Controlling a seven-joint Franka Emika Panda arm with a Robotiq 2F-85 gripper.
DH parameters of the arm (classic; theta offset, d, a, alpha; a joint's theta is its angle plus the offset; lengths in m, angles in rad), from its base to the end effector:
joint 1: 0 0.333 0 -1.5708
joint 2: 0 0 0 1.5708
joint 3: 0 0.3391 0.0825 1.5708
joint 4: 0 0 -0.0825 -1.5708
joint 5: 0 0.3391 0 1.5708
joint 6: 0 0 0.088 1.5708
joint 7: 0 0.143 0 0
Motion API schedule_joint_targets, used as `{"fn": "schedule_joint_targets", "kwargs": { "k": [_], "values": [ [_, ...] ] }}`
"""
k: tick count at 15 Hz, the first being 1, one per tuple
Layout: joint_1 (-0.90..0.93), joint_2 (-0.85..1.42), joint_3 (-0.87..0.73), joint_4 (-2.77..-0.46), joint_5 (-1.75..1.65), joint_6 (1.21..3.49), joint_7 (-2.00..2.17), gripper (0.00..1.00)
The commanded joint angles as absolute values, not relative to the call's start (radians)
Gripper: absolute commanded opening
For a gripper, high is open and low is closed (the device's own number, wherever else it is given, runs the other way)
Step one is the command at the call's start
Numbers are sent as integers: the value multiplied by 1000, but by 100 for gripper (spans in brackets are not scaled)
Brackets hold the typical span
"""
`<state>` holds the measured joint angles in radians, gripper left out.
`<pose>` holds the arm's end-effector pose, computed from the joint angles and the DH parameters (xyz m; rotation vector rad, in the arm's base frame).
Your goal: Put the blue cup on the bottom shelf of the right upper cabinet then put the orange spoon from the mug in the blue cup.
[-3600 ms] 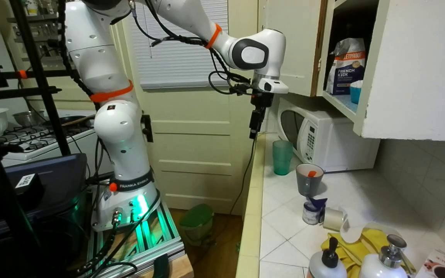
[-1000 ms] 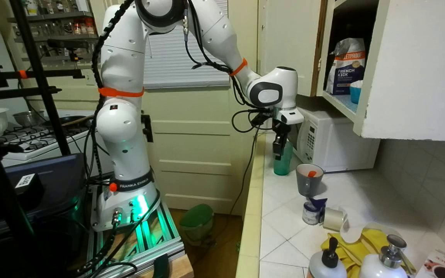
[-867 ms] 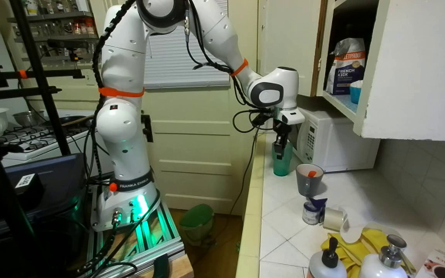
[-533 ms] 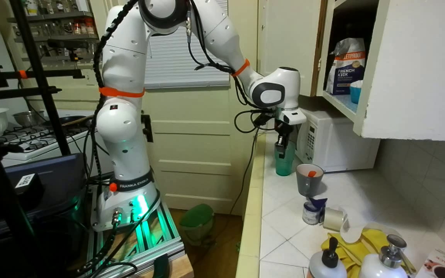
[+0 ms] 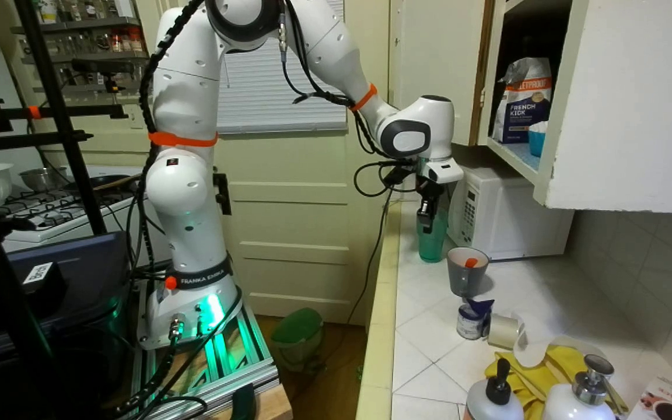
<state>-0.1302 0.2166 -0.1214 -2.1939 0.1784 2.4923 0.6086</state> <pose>0.5248 -0.1308 0.3147 -2.6708 1.4486 -0.1031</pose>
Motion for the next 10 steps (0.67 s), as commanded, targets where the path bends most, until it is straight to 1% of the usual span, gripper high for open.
{"fn": "schedule_joint_targets", "kwargs": {
  "k": [1,10],
  "values": [
    [-105,130,-144,-2220,160,2429,631,1],
    [-122,-66,-143,-2219,18,2224,762,1]
  ]
}}
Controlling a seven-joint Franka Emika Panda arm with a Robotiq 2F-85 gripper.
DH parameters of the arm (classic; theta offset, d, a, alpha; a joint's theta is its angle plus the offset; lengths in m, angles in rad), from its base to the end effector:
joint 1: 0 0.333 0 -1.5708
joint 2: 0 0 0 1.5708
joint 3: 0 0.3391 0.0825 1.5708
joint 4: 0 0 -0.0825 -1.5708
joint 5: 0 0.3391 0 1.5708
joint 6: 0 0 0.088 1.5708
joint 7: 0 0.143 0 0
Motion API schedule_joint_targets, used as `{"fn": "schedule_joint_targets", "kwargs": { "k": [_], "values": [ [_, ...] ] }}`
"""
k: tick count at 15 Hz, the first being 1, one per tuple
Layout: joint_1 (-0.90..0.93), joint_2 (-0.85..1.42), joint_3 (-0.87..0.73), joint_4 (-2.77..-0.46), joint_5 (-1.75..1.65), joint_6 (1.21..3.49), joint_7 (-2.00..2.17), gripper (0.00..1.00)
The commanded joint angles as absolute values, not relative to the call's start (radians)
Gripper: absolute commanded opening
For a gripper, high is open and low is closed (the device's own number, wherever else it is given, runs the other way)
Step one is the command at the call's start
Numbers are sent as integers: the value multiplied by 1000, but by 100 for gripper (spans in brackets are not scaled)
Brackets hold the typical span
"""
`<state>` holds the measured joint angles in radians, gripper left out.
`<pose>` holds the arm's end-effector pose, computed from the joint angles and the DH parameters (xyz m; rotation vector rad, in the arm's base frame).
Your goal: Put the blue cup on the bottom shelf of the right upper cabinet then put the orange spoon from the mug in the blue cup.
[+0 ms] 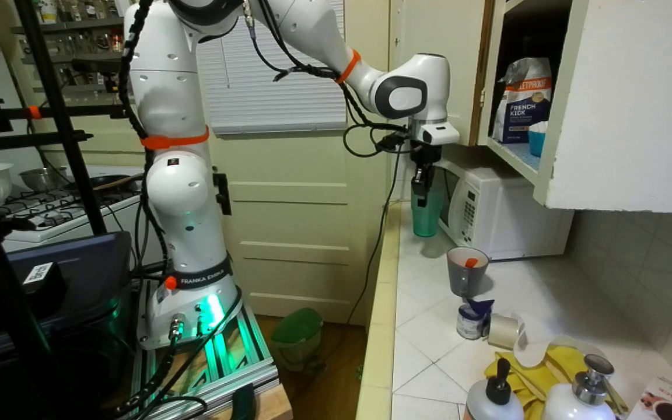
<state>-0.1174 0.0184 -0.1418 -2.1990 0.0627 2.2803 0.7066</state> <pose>0.4899 -0.1264 0.3950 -2.7005 1.4842 -0.0790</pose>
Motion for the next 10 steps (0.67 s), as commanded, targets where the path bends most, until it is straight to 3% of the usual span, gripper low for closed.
{"fn": "schedule_joint_targets", "kwargs": {
  "k": [1,10],
  "values": [
    [-127,-84,-140,-2216,7,2213,777,1],
    [-194,-169,-140,-2141,-34,2137,893,1]
  ]
}}
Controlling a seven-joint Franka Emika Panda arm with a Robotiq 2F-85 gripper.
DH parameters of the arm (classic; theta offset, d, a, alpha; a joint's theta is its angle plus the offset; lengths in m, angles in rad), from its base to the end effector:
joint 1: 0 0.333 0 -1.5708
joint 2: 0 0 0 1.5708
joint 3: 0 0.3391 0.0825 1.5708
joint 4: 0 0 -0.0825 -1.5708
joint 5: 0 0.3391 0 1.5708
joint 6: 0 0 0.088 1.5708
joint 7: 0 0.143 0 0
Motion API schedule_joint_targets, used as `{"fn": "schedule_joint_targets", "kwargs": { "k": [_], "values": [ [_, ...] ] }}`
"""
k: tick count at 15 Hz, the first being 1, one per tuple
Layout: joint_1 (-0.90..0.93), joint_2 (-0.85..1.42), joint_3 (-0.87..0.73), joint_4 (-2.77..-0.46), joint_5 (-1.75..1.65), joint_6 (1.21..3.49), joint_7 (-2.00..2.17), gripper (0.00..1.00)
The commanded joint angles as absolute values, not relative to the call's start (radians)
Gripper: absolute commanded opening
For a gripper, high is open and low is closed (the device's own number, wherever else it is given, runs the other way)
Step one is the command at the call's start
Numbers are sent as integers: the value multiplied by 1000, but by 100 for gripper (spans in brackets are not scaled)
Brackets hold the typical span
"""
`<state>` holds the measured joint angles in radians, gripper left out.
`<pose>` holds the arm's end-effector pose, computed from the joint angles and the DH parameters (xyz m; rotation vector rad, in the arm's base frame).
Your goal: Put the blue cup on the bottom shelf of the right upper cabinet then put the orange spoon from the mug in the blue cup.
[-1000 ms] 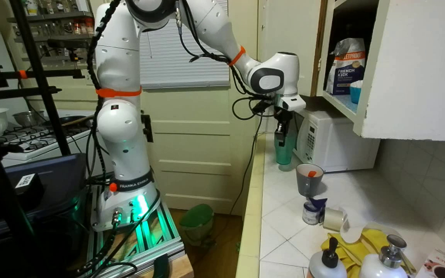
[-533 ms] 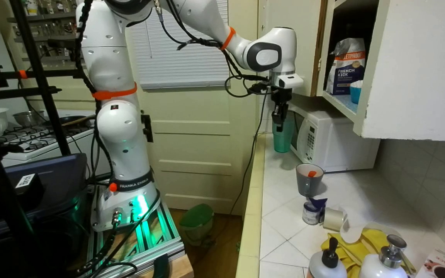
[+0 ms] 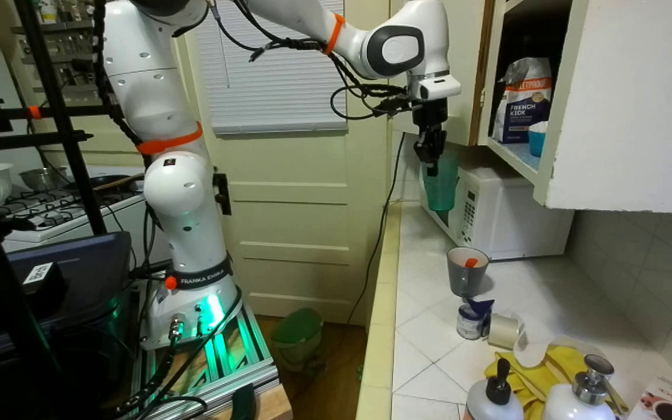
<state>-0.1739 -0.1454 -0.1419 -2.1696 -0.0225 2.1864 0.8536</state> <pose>0.4586 -0.1538 0.4784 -2.5850 1.6900 -0.2395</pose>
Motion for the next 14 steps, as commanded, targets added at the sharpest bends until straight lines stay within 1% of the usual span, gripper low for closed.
{"fn": "schedule_joint_targets", "kwargs": {
  "k": [1,11,12,14],
  "values": [
    [-200,-174,-141,-2131,-31,2131,898,1],
    [-216,-199,-150,-2017,0,2045,887,1],
    [-217,-184,-147,-2034,-16,2082,883,5],
    [-217,-189,-147,-2020,-15,2072,882,5]
  ]
}}
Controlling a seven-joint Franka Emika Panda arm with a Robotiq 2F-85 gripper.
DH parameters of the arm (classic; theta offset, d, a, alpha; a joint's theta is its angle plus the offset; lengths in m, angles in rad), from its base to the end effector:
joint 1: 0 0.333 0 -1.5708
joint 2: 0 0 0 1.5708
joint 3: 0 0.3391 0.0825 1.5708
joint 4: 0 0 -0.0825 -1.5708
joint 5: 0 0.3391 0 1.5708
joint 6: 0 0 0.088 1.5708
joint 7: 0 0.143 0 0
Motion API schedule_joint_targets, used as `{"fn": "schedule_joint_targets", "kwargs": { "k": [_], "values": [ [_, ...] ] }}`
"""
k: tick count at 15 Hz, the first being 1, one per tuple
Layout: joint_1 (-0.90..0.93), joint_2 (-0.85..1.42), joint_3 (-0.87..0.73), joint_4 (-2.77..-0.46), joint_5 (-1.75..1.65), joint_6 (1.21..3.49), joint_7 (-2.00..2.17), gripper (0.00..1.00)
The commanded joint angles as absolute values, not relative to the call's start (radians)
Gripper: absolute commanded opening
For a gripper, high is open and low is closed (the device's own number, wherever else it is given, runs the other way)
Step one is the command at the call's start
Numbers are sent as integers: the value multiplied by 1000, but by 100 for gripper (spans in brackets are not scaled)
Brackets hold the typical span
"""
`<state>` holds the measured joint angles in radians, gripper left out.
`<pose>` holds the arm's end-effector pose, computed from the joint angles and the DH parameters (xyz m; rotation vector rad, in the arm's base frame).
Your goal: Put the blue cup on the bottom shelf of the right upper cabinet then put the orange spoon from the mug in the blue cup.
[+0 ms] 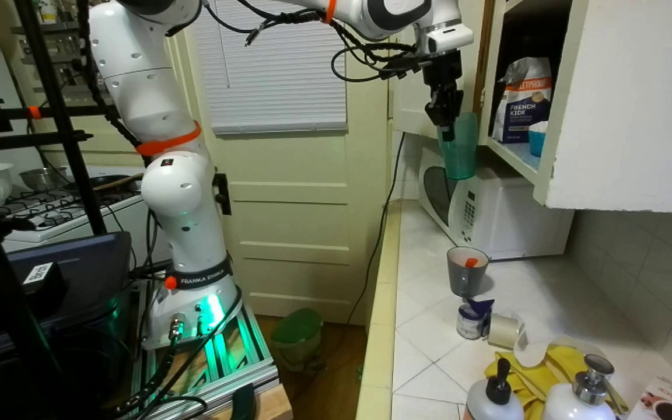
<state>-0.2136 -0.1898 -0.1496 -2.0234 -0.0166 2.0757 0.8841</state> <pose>0.4522 -0.1786 0.5543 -2.4787 1.7729 -0.3501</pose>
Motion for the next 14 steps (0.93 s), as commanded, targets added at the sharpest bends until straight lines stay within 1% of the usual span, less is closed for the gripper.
{"fn": "schedule_joint_targets", "kwargs": {
  "k": [1,2,3,14],
  "values": [
    [-217,-189,-147,-2018,-15,2072,882,5],
    [-217,-189,-147,-2018,-15,2072,882,5],
    [-217,-189,-147,-2018,-15,2072,882,1],
    [-231,-169,-169,-1926,13,2031,893,1]
  ]
}}
